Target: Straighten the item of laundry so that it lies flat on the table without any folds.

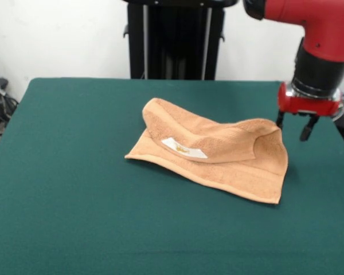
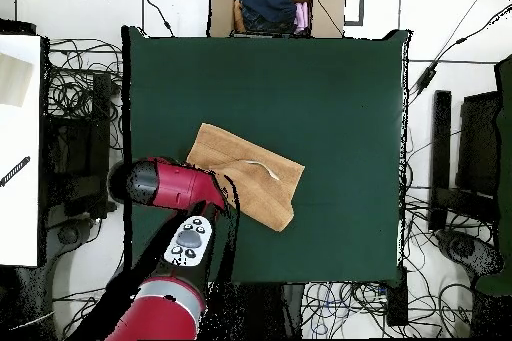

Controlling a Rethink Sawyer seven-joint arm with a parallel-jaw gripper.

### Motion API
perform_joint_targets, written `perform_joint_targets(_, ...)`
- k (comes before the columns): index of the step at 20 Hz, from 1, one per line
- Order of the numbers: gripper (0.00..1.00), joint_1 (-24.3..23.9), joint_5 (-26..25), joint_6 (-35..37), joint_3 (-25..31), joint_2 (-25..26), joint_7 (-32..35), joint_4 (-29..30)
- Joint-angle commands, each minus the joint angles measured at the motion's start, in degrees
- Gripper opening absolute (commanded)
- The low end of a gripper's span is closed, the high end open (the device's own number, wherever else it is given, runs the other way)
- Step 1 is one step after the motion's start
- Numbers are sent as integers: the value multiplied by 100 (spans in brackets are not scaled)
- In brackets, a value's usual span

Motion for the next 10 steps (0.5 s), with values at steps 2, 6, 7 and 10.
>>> perform_joint_targets(2,100,-39,-103,776,222,111,1048,-357)
perform_joint_targets(6,100,75,-115,880,91,113,1177,-437)
perform_joint_targets(7,100,103,-123,897,56,124,1195,-465)
perform_joint_targets(10,100,149,-71,692,55,119,1280,-301)
